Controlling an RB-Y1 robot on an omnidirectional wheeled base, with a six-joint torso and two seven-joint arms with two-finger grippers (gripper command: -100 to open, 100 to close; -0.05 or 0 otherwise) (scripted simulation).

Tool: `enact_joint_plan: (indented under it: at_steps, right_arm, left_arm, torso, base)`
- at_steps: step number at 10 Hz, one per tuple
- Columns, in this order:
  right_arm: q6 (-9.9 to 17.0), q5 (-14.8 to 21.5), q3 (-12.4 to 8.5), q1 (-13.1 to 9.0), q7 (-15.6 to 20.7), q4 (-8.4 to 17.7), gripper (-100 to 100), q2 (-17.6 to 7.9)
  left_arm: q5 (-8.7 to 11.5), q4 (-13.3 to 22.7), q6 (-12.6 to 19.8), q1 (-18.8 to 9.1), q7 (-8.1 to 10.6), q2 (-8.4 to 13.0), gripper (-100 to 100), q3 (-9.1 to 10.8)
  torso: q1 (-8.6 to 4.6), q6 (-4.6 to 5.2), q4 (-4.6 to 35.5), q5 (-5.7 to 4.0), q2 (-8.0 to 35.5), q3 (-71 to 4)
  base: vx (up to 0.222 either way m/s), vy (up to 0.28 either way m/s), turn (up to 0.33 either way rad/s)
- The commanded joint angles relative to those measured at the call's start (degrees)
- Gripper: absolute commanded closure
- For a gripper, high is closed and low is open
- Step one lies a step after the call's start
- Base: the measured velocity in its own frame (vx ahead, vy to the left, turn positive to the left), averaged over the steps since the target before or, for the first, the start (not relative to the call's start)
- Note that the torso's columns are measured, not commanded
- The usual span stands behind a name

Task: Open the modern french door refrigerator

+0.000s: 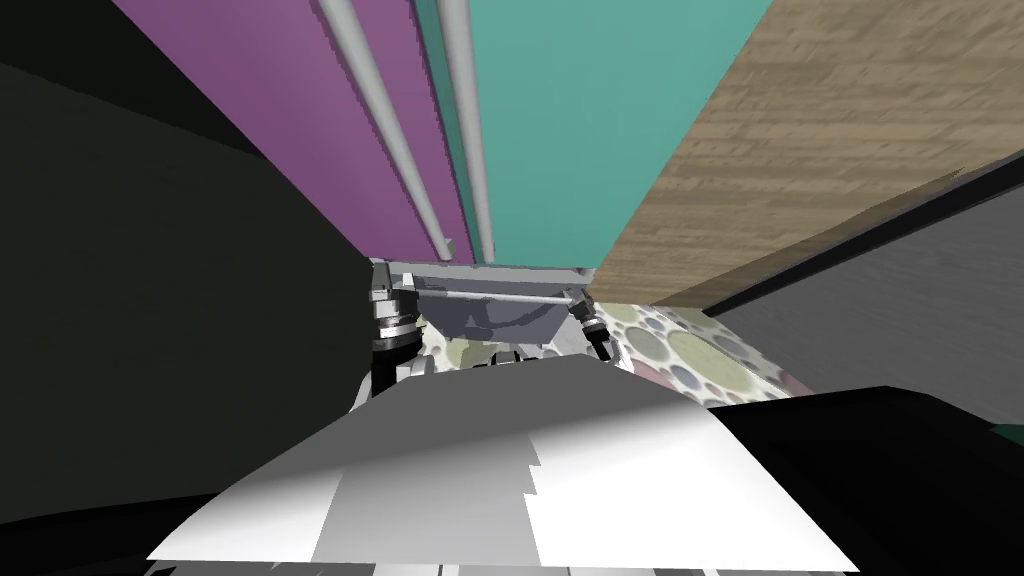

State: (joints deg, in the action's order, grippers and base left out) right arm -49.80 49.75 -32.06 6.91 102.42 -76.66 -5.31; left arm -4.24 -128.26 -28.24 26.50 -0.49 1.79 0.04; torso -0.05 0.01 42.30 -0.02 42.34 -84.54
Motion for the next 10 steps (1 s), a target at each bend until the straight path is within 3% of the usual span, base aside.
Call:
enact_joint_plan:
  at_steps: [1,3,4,6,7,8,10]
  right_arm:
    - [2.23,-1.19,-1.29,0.06,-0.08,-0.12,-100,2.60]
    - [3.05,-1.68,-1.83,-0.10,-0.03,0.06,-100,5.05]
    - [2.91,-1.45,-1.55,0.16,-0.28,-0.42,-100,4.24]
    - [5.50,-1.16,-1.22,-0.98,-2.38,-1.25,-100,2.42]
    - [4.79,-1.19,-1.27,-0.36,-1.89,-1.37,-100,3.00]
    - [3.26,-1.44,-1.54,0.05,-0.50,-0.50,100,4.18]
    - [4.30,-1.25,-1.21,0.00,-1.84,-1.15,100,3.26]
  left_arm:
    - [0.00,0.00,0.00,0.00,0.00,0.00,0,0.00]
    - [0.00,0.00,0.00,0.00,0.00,0.01,0,0.01]
    - [0.00,0.00,0.00,0.00,0.00,0.01,0,0.01]
    - [0.00,0.00,0.00,0.00,0.00,0.01,0,0.01]
    - [0.00,0.00,0.00,0.00,0.00,0.01,0,0.01]
    - [0.00,0.00,0.00,0.00,0.00,0.01,0,0.01]
    - [0.00,0.00,0.00,-0.01,0.00,0.02,0,0.01]
  torso:
    - [0.01,-0.02,0.00,0.01,-0.01,0.00]
    - [-0.15,-0.01,-0.01,-0.03,-0.06,-0.03]
    - [-0.11,-0.01,-0.01,-0.03,-0.06,-0.03]
    - [0.04,-0.02,-0.02,0.02,-0.14,-0.08]
    - [0.12,-0.07,-0.03,0.06,-0.24,-0.14]
    - [0.01,-0.19,-0.01,0.03,-0.26,-0.15]
    - [-0.02,0.06,0.14,0.07,0.11,0.08]
  base:
    - [0.016,0.095,-0.058]
    - [0.006,0.048,-0.047]
    - [0.003,0.017,-0.011]
    - [0.049,0.036,0.028]
    - [0.018,0.022,-0.029]
    - [-0.040,-0.019,-0.002]
    - [-0.057,0.009,-0.002]
